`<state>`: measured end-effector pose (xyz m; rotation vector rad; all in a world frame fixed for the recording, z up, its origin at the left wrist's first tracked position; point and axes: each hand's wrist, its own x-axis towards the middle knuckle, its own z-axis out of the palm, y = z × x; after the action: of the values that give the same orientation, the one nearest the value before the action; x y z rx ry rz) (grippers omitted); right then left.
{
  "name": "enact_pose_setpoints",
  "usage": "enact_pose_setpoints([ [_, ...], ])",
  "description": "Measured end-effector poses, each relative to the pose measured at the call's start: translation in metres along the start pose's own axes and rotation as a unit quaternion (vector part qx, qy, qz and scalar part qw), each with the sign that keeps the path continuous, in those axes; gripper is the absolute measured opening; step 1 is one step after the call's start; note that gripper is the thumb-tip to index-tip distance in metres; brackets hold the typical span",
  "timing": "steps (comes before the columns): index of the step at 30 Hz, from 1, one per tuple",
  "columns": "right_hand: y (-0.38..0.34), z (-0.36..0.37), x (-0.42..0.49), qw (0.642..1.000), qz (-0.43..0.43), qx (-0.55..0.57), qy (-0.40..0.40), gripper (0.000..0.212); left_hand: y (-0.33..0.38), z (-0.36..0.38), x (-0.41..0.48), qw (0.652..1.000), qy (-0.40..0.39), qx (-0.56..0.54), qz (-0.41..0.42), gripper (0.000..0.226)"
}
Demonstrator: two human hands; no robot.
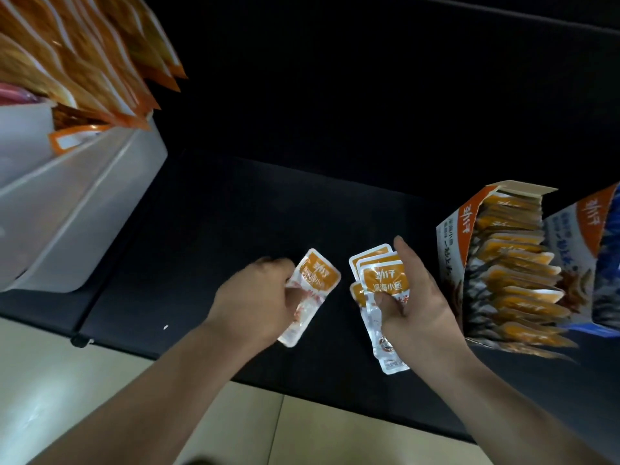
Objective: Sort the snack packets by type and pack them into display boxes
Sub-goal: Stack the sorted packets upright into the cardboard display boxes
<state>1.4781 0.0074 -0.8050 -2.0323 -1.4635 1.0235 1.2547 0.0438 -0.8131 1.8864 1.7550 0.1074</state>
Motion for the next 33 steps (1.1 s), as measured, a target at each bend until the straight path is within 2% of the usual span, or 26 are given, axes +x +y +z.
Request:
enact_pose_setpoints([
  [1,-0.001,0.000,0.000,1.000,0.001,0.009,0.003,0.079,-0.001,0.002,-0.006,0.993,0.001,-0.118,-0.022,0.014],
  [3,-0.002,-0.001,0.000,1.000,-0.002,0.028,0.004,0.079,0.009,0.003,-0.022,0.922,-0.010,-0.379,-0.082,0.012],
  [4,-0.004,-0.001,0.000,0.999,-0.005,0.039,0.001,0.079,0.017,0.006,-0.030,0.885,-0.019,-0.455,-0.101,0.012],
  [5,-0.007,0.000,-0.001,0.999,-0.006,0.053,-0.003,0.079,0.022,0.011,-0.035,0.870,-0.022,-0.482,-0.098,0.013],
  [12,-0.027,0.000,-0.014,0.987,0.016,0.159,-0.022,0.063,0.046,0.033,-0.052,0.880,-0.026,-0.475,-0.010,0.017],
  [13,-0.029,-0.001,-0.014,0.984,0.021,0.176,-0.021,0.061,0.047,0.035,-0.053,0.899,-0.008,-0.439,-0.001,0.019],
  [15,-0.032,0.001,-0.015,0.978,0.024,0.206,-0.014,0.055,0.045,0.037,-0.053,0.954,0.042,-0.297,0.023,0.030],
  [16,-0.033,0.004,-0.015,0.976,0.025,0.216,-0.011,0.055,0.045,0.037,-0.052,0.963,0.055,-0.263,0.028,0.033],
  [17,-0.035,0.007,-0.016,0.974,0.029,0.226,-0.013,0.057,0.047,0.037,-0.051,0.958,0.050,-0.279,0.035,0.033],
  [19,-0.039,0.014,-0.020,0.969,0.036,0.241,-0.028,0.066,0.058,0.035,-0.053,0.925,0.016,-0.377,0.051,0.034],
  [21,-0.041,0.018,-0.022,0.973,0.023,0.227,-0.027,0.073,0.067,0.031,-0.056,0.905,0.003,-0.419,0.070,0.045],
  [24,-0.043,0.009,-0.022,0.971,-0.003,0.239,-0.003,0.079,0.074,0.024,-0.060,0.910,0.021,-0.400,0.105,0.068],
  [27,-0.047,-0.013,-0.025,0.966,-0.015,0.260,0.001,0.081,0.080,0.017,-0.058,0.897,-0.032,-0.422,0.127,0.081],
  [30,-0.050,-0.039,-0.033,0.971,-0.039,0.233,-0.030,0.088,0.089,0.011,-0.057,0.874,-0.064,-0.464,0.125,0.079],
  [33,-0.051,-0.074,-0.039,0.978,-0.069,0.190,-0.058,0.102,0.103,0.015,-0.064,0.880,-0.057,-0.457,0.121,0.075],
])
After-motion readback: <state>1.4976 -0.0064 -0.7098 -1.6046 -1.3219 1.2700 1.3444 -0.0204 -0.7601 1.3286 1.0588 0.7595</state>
